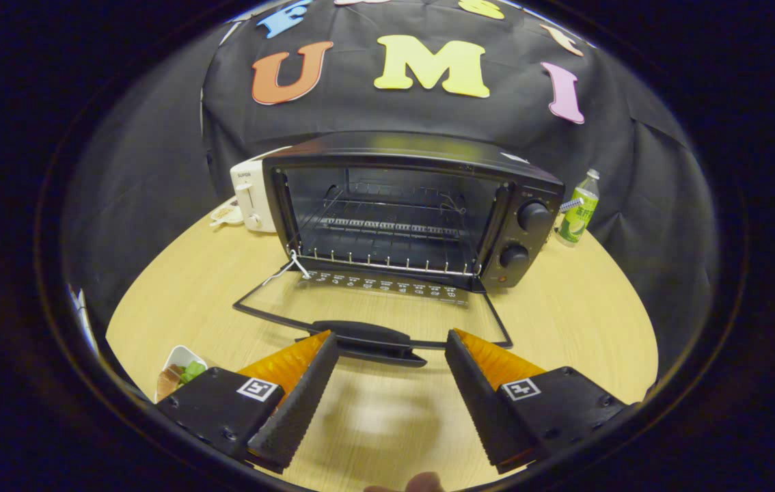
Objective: Open the toaster oven, put the food inside, and close the toaster oven door.
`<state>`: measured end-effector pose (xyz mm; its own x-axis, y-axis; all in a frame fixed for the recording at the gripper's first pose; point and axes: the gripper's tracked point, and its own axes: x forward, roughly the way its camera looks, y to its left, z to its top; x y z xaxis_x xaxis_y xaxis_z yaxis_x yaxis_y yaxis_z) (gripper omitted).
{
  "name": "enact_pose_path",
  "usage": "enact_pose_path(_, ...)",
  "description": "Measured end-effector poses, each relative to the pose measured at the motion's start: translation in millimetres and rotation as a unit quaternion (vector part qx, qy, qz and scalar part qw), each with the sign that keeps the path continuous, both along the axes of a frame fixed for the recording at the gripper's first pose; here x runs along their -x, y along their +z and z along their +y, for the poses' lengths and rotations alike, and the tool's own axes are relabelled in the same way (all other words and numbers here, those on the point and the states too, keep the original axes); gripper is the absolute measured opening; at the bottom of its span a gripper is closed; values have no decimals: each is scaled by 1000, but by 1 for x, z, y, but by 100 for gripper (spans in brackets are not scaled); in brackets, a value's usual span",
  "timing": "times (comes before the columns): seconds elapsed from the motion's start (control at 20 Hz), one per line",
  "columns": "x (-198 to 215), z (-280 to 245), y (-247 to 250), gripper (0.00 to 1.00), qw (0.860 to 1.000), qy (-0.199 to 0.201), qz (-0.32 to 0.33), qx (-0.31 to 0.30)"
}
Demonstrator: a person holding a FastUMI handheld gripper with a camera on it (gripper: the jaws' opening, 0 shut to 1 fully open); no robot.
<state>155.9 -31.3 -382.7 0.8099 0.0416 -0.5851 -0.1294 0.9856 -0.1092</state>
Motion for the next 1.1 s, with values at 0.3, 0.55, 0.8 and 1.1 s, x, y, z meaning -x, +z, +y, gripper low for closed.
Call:
enact_pose_path(0.3,34,2,61,100,996,51,17,-66)
enact_pose_path(0.55,78,-1,103,100,982,87,83,-146)
enact_pose_path(0.8,110,26,117,100,950,112,163,-242)
enact_pose_path(1.1,129,69,70,100,924,105,245,-274)
